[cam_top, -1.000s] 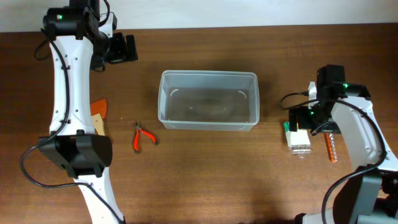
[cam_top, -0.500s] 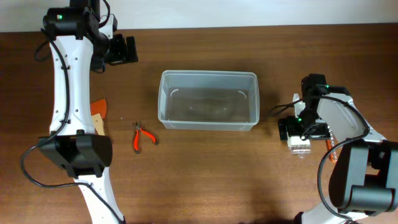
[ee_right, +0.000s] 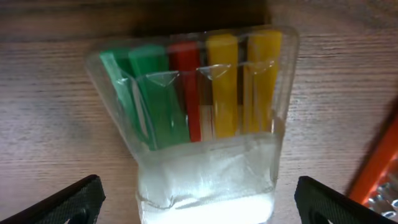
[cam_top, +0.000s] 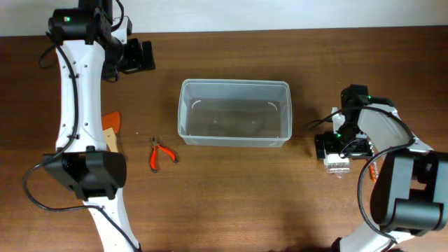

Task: Pack container
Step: 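Lower the right gripper and grasp the clear marker pack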

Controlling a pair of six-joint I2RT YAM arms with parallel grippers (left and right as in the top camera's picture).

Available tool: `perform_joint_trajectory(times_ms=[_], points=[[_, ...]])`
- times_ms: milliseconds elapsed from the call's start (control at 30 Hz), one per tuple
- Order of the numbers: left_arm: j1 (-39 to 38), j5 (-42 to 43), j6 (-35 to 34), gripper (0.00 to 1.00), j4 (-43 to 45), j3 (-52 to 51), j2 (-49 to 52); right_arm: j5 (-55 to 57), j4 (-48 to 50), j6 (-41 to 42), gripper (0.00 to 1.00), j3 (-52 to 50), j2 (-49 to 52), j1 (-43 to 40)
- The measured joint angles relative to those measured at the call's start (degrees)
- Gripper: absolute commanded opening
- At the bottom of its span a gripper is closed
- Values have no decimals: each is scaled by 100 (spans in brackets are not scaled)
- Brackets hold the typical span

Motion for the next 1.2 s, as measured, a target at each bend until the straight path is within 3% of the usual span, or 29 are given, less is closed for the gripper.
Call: perform_joint_trajectory(times_ms=[667, 900, 1100, 1200], points=[[0, 0, 0, 99, -24, 0, 0, -197, 479, 22, 99, -494, 26, 0], [0, 0, 0, 99, -24, 0, 0, -203, 481, 103, 78, -494, 26, 0], [0, 0, 0, 99, -24, 0, 0, -214, 479, 131, 75, -494, 28, 0], [0, 0, 0, 99, -24, 0, 0, -216, 479, 129, 66, -494, 28, 0]])
